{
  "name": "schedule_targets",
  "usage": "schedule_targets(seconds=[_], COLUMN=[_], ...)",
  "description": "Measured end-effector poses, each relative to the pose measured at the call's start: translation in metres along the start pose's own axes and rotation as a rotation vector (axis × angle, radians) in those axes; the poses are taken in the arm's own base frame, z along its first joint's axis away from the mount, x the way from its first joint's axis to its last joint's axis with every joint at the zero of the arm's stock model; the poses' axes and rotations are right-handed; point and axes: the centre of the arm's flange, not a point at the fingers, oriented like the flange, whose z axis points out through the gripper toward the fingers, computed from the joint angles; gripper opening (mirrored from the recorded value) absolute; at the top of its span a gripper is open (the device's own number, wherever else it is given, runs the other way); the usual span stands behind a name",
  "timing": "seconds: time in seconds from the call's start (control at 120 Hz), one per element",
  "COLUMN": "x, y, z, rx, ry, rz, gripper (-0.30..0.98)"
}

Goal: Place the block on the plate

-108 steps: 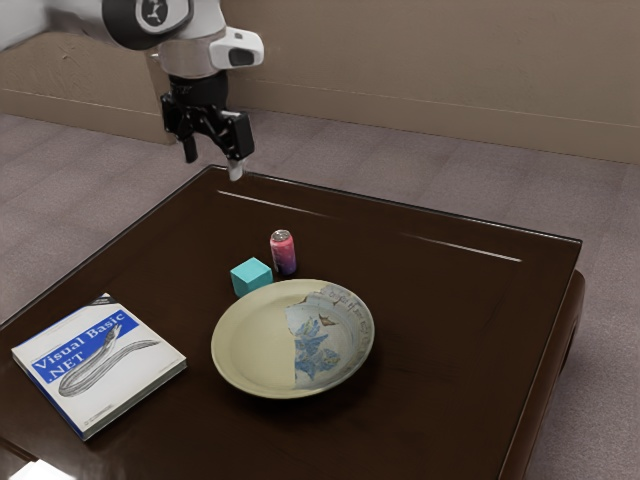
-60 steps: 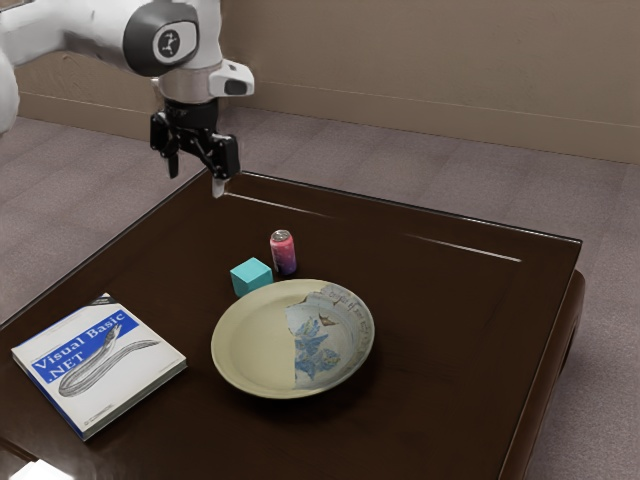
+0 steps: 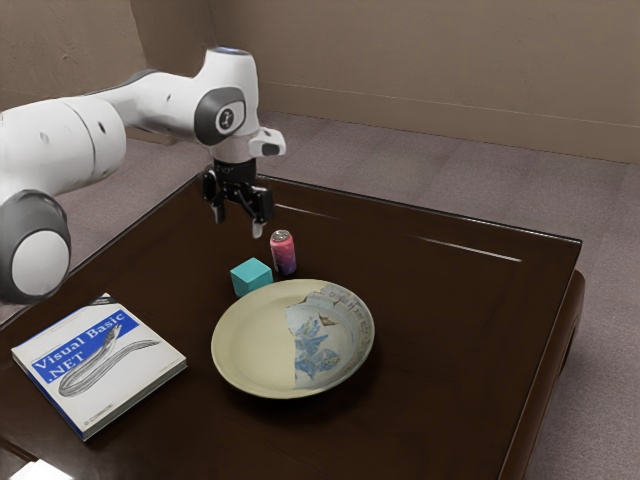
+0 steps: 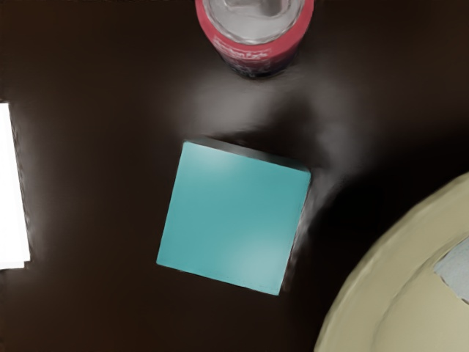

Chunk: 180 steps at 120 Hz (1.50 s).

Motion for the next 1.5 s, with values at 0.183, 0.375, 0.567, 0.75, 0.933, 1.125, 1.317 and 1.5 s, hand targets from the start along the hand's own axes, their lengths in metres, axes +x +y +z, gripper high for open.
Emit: schedule_targets(seconds=[0.183, 0.375, 0.567, 0.75, 0.933, 1.125, 1.317, 1.5], x=[0.018, 0.028, 0.035, 0.04, 0.042, 0.04, 0.019, 0.004], y=[-0.005, -0.01, -0.01, -0.004, -0.004, -0.006, -0.009, 0.009], z=[0.055, 0.103, 0.127, 0.143, 0.143, 0.133, 0.076, 0.021], rx=[-0.026, -0.042, -0.049, -0.058, -0.058, -0.051, -0.031, -0.012], ry=[-0.021, -0.026, -0.013, -0.009, -0.001, 0.014, 0.063, 0.12], rz=[0.037, 0.071, 0.101, 0.132, 0.148, 0.158, 0.164, 0.194], gripper=[0.69, 0.69, 0.69, 0.64, 0.47, 0.38, 0.37, 0.37])
